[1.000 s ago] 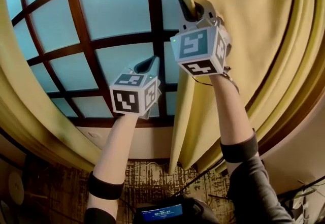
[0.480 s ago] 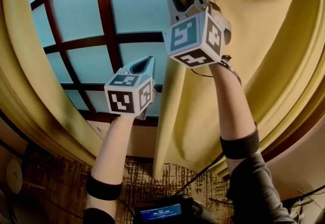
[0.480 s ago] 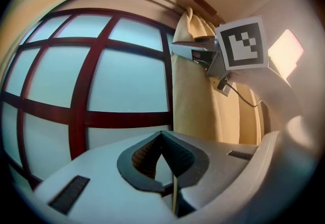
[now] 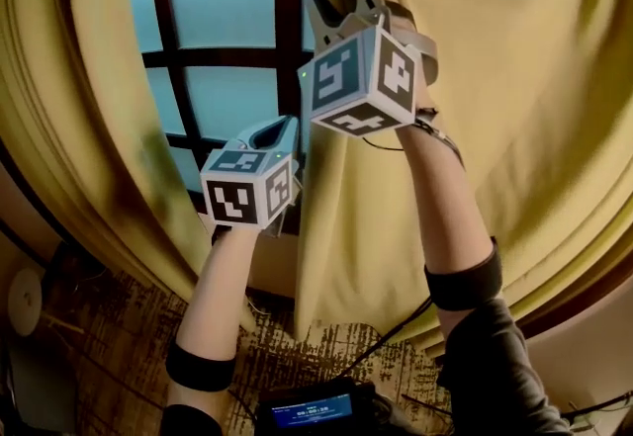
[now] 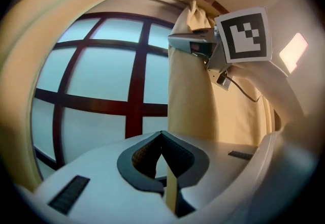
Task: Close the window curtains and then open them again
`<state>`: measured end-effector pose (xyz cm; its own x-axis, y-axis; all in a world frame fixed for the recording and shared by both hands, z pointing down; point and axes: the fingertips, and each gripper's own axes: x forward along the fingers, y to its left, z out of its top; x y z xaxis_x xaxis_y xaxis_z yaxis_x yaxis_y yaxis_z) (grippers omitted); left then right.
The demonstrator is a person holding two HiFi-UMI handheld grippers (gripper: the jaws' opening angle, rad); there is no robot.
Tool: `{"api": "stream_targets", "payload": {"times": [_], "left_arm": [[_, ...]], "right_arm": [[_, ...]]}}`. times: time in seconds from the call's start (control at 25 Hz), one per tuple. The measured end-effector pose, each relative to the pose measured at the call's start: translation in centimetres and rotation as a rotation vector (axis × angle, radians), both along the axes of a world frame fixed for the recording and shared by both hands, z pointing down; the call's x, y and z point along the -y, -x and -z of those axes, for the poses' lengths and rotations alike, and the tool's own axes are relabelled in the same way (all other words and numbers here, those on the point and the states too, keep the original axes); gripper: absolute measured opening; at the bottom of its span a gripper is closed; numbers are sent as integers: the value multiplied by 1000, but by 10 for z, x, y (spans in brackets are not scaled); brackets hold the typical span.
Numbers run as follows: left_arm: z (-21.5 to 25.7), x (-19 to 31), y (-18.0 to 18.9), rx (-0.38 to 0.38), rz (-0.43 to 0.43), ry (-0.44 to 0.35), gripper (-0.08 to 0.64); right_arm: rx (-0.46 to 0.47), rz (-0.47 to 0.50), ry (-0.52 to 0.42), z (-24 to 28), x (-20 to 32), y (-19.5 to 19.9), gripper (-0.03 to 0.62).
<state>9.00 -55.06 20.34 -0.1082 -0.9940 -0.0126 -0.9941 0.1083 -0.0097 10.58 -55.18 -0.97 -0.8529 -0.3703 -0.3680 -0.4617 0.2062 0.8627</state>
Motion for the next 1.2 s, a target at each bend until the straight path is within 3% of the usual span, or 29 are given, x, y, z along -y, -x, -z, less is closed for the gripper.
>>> {"api": "stream_targets", "payload": {"times": [0.2,0.36,0.52,0.8,1.2], "left_arm": [[-2,-33,43,-29,55,-12,-11],[-1,-59,82,-42,99,-18,-11],[-2,-85,115,-60,143,-23,-12],[-3,-126,121,-62,134,-13,-11],[-16,-106,121,-60,60,12,-11]], "right_arm": [[-50,107,-37,-4,-60,66,26],[-97,138,-81,-4,-101,114,25],[-103,210,-58,-12,-129,150,25],[-93,170,-47,-3,-151,144,26],[-90,81,-11,-17,-114,142,26]]}}
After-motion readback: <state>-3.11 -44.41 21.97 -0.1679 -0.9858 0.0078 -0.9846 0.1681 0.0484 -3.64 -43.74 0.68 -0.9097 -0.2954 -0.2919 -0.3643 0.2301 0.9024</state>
